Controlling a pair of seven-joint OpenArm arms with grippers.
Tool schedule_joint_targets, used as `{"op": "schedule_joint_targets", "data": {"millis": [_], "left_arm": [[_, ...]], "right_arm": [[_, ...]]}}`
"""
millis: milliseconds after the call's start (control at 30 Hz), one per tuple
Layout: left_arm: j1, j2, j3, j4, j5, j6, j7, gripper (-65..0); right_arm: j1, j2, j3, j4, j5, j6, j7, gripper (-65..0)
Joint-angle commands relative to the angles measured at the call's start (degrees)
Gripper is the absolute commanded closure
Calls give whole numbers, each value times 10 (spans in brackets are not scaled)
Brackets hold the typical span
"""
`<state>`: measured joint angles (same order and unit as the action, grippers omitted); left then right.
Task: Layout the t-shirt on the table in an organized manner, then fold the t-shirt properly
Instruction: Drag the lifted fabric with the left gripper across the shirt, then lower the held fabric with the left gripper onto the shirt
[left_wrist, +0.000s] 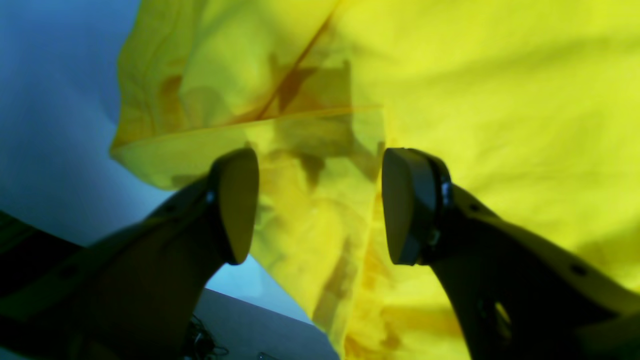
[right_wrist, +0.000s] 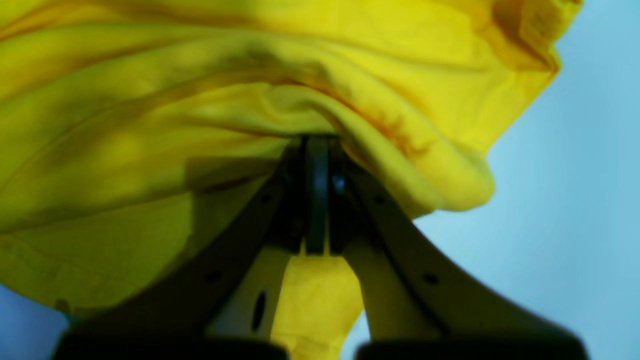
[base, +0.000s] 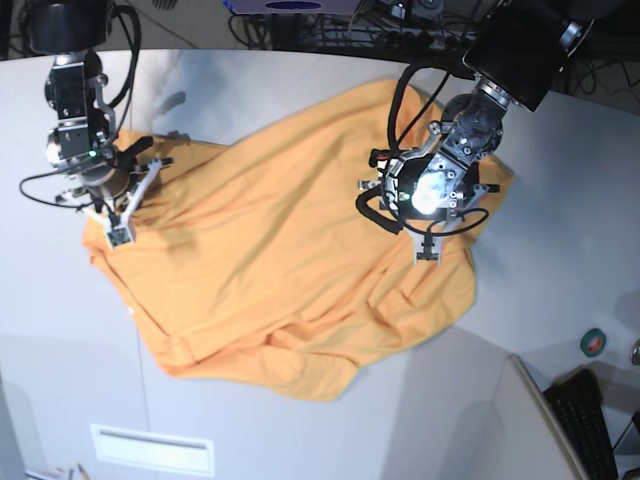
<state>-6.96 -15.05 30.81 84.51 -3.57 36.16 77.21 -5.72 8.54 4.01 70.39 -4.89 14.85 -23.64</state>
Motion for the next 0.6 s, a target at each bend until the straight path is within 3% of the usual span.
{"op": "schedule_joint_targets", "data": {"millis": [0, 200, 400, 467, 567], "left_arm": [[-11, 8, -3, 5, 4, 2, -4, -367], [-34, 26, 22, -75, 4, 2, -14, -367], [-34, 27, 20, -79, 4, 2, -24, -360], [-34, 27, 19, -79, 4, 2, -24, -296], [-33, 27, 19, -79, 6, 2, -24, -114]], "right_arm": [[-3, 2, -1, -7, -5, 6, -37, 0], [-7, 2, -1, -7, -5, 6, -37, 0], [-7, 2, -1, -7, -5, 6, -37, 0], [-7, 2, -1, -7, -5, 6, -37, 0], [-7, 2, -1, -7, -5, 6, -37, 0]]}}
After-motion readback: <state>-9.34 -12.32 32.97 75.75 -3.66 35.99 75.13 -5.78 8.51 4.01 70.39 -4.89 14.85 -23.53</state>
